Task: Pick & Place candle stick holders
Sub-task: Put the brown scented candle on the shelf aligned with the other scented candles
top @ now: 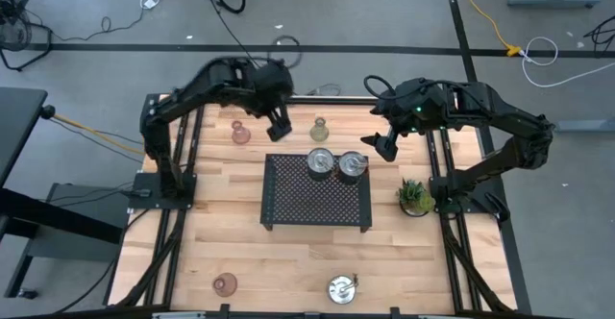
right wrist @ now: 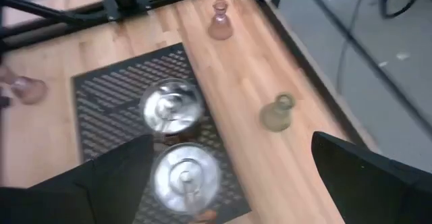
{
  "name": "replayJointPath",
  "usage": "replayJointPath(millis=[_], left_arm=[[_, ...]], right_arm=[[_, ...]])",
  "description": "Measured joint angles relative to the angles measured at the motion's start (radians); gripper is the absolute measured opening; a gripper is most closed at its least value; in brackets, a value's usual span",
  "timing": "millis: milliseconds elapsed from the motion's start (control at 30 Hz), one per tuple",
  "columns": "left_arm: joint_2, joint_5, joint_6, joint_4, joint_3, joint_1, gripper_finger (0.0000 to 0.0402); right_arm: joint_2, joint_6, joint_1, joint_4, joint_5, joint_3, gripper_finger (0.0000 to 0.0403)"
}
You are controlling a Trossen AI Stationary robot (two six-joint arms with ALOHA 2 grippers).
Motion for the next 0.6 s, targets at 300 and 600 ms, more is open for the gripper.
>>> replayJointPath(millis=[300, 600], left_arm=[[-0.116, 0.022, -0.013, 0.001, 0.001, 0.021, 0.039], [-0.176, 0.009, -0.025, 0.001, 0.001, 0.011, 0.039]], right_arm=[[0.0, 0.136, 0.027, -0.009, -0.318, 0.0, 0.04], [0.016, 0.391, 0.252, 0.049, -0.242, 0.0, 0.04]])
